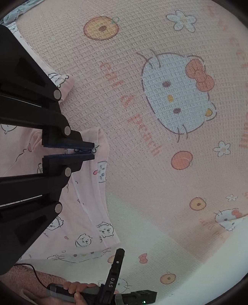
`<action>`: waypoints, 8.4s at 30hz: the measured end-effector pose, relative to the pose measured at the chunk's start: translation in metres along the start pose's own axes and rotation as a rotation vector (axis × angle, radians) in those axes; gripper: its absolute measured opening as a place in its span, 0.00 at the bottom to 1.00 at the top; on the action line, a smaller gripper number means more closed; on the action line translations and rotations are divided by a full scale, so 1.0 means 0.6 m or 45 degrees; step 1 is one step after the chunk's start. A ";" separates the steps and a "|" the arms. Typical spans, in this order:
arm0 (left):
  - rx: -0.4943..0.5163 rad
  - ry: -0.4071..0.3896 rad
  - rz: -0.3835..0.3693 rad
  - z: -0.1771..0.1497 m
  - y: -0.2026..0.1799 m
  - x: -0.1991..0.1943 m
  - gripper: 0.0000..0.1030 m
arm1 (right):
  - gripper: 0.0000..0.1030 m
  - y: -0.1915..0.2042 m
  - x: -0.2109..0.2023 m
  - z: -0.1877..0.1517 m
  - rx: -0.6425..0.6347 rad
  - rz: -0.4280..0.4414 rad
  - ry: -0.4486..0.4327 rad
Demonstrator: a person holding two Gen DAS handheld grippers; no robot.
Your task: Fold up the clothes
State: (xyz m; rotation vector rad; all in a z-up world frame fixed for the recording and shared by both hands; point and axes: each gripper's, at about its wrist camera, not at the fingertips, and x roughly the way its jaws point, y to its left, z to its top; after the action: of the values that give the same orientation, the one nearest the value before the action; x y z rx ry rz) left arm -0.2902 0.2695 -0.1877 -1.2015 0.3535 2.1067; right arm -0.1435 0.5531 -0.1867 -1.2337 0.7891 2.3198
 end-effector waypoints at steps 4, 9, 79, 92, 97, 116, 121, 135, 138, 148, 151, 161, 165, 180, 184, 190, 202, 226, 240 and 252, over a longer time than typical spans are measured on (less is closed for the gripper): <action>-0.137 0.181 0.126 -0.003 0.054 0.054 0.04 | 0.33 0.001 0.034 -0.012 -0.010 0.022 0.127; 0.048 0.112 0.133 0.033 -0.007 0.007 0.04 | 0.33 0.036 0.037 -0.023 -0.128 0.001 0.091; -0.198 0.106 0.016 0.106 0.088 0.094 0.03 | 0.05 -0.039 0.028 0.017 0.026 -0.183 0.000; -0.385 0.080 0.117 0.024 0.118 0.035 0.04 | 0.09 0.012 0.031 0.023 -0.132 -0.160 -0.002; -0.485 0.030 0.205 -0.084 0.192 -0.105 0.04 | 0.10 0.035 0.019 0.024 -0.113 0.044 -0.004; -0.758 0.120 0.500 -0.370 0.405 -0.163 0.04 | 0.21 0.497 0.180 -0.105 -0.986 0.219 0.341; -0.979 -0.001 0.355 -0.393 0.451 -0.189 0.05 | 0.22 0.460 0.170 -0.056 -0.812 0.211 0.319; -0.825 -0.027 0.560 -0.365 0.445 -0.180 0.05 | 0.23 0.536 0.205 -0.078 -0.896 0.062 0.213; -0.936 -0.142 0.226 -0.371 0.464 -0.195 0.05 | 0.28 0.531 0.190 -0.065 -0.823 0.117 0.184; -0.829 0.019 0.452 -0.399 0.490 -0.227 0.09 | 0.28 0.591 0.198 -0.108 -0.929 0.014 0.229; -0.751 0.031 0.143 -0.392 0.465 -0.213 0.09 | 0.28 0.605 0.179 -0.134 -0.948 0.168 0.290; -0.680 0.241 0.283 -0.403 0.425 -0.228 0.10 | 0.28 0.606 0.142 -0.173 -0.963 0.107 0.261; -0.587 0.222 0.077 -0.372 0.300 -0.225 0.10 | 0.28 0.562 0.050 -0.221 -0.834 0.213 0.315; -0.633 0.247 -0.003 -0.473 0.021 -0.179 0.10 | 0.29 0.198 -0.115 -0.413 -0.398 0.092 0.475; -0.621 0.146 -0.032 -0.480 0.009 -0.228 0.10 | 0.30 0.222 -0.113 -0.443 -0.533 0.089 0.498; -0.342 0.150 0.067 -0.490 -0.025 -0.268 0.19 | 0.30 0.258 -0.108 -0.488 -0.736 0.084 0.530; 0.002 0.249 0.209 -0.485 -0.090 -0.220 0.23 | 0.27 0.266 -0.112 -0.494 -0.819 0.128 0.453; -0.407 0.205 -0.003 -0.481 0.010 -0.218 0.26 | 0.29 0.210 -0.150 -0.440 -0.443 0.303 0.322; -0.441 0.178 0.021 -0.491 0.005 -0.210 0.28 | 0.28 0.165 -0.131 -0.450 -0.381 0.226 0.434; -1.058 0.030 -0.017 -0.559 0.112 -0.316 0.34 | 0.29 0.026 -0.208 -0.444 0.038 0.252 0.312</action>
State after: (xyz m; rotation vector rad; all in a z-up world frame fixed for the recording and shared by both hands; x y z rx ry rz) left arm -0.0502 -0.0382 -0.2150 -1.6547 -0.5864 2.2908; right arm 0.0793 0.3602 -0.1976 -1.5074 1.0682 2.3247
